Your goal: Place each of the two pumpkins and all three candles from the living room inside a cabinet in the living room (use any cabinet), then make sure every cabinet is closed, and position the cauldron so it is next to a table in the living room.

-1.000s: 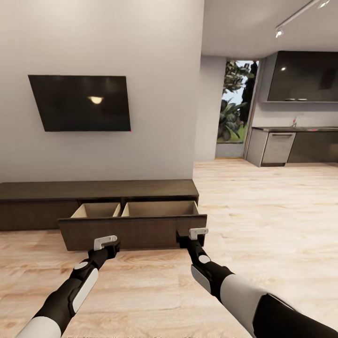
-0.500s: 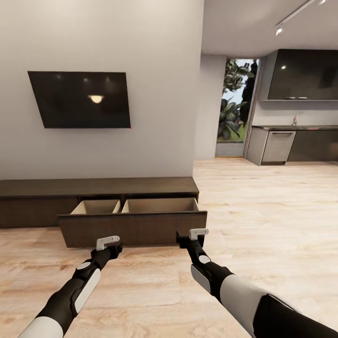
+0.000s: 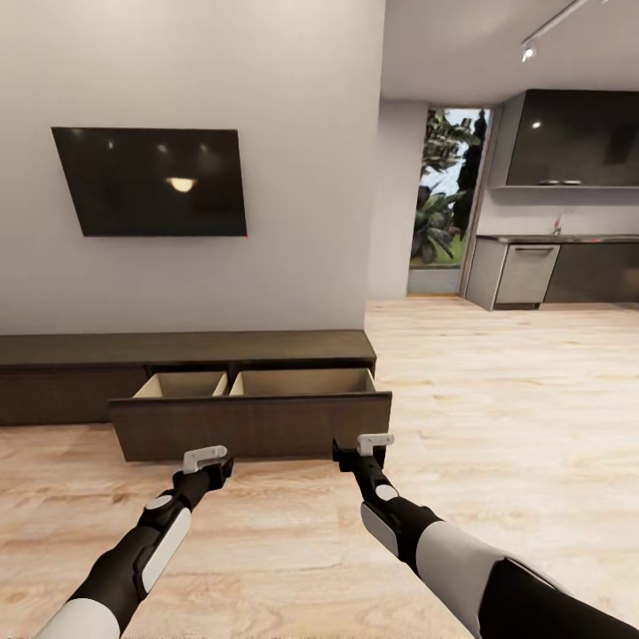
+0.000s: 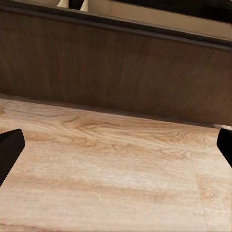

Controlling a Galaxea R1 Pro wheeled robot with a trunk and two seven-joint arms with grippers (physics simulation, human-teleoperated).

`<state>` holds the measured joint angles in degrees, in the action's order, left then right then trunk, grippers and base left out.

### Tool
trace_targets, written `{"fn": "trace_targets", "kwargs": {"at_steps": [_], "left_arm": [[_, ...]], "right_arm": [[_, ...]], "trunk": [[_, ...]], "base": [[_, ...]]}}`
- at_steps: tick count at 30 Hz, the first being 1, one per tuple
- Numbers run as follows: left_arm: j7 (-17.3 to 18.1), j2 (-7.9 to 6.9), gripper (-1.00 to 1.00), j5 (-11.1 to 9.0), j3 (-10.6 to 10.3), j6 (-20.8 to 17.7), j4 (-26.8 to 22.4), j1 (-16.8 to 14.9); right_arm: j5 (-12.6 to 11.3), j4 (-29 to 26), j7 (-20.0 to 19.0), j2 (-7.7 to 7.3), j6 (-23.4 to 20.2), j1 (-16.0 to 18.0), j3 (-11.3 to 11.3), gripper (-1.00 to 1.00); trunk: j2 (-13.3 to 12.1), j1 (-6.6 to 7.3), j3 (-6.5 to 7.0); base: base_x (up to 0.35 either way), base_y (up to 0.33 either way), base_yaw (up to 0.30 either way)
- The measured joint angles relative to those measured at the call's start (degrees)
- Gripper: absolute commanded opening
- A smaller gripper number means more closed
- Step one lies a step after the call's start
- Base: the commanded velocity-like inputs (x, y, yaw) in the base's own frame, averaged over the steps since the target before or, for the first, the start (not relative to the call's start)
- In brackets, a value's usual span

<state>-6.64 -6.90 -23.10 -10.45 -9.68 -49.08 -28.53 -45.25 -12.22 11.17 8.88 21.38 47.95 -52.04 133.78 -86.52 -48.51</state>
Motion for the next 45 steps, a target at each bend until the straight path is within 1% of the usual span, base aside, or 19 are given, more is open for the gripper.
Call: {"fn": "trace_targets", "kwargs": {"at_steps": [3,6,10,12,16,23,36,45], "left_arm": [[0.1,-0.03,1.00,0.0,-0.8,0.0,0.0,0.0],[0.1,-0.04,1.00,0.0,-1.1,0.2,0.0,0.0],[0.0,-0.06,1.00,-0.1,-1.3,3.4,-0.2,0.1],[0.2,-0.25,1.00,-0.2,-1.4,4.3,-0.5,0.1],[0.2,-0.17,1.00,-0.1,-1.5,5.0,-1.5,0.1],[0.2,-0.14,1.00,-0.2,-1.8,5.1,-2.9,0.1],[0.0,-0.03,1.00,-0.2,-1.9,5.1,-3.3,0.0],[0.0,-0.21,1.00,-0.1,-2.1,5.3,-3.5,0.1]], "right_arm": [[0.1,0.0,0.0,0.00,0.0,0.0,0.0,1.00],[0.1,0.0,0.0,0.00,0.1,0.0,0.0,1.00],[-0.1,-0.1,0.0,0.00,1.2,0.0,0.1,1.00],[-0.1,-0.2,0.0,0.00,1.7,0.0,0.1,1.00],[-0.1,-0.3,0.0,0.00,2.2,0.0,0.1,1.00],[-0.1,-0.2,0.0,0.00,2.6,0.0,0.1,1.00],[-0.2,-0.1,0.1,0.00,2.6,0.0,0.1,1.00],[-0.2,-0.1,0.1,0.00,2.6,0.0,0.1,1.00]], "trunk": [[1.2,-0.66,-0.54],[2.4,-1.32,-1.08],[4.0,-2.20,-1.79],[4.8,-2.64,-2.15],[6.4,-3.51,-2.87],[9.2,-5.05,-4.13],[9.6,-5.49,-6.99],[9.7,-5.72,-8.99]], "base": [[0.000,0.000,0.000],[0.000,0.000,0.000],[0.000,0.000,0.000],[0.000,0.000,0.000],[0.000,0.000,0.000],[0.000,0.000,0.000],[0.000,0.000,0.000],[0.000,0.000,0.000]]}}
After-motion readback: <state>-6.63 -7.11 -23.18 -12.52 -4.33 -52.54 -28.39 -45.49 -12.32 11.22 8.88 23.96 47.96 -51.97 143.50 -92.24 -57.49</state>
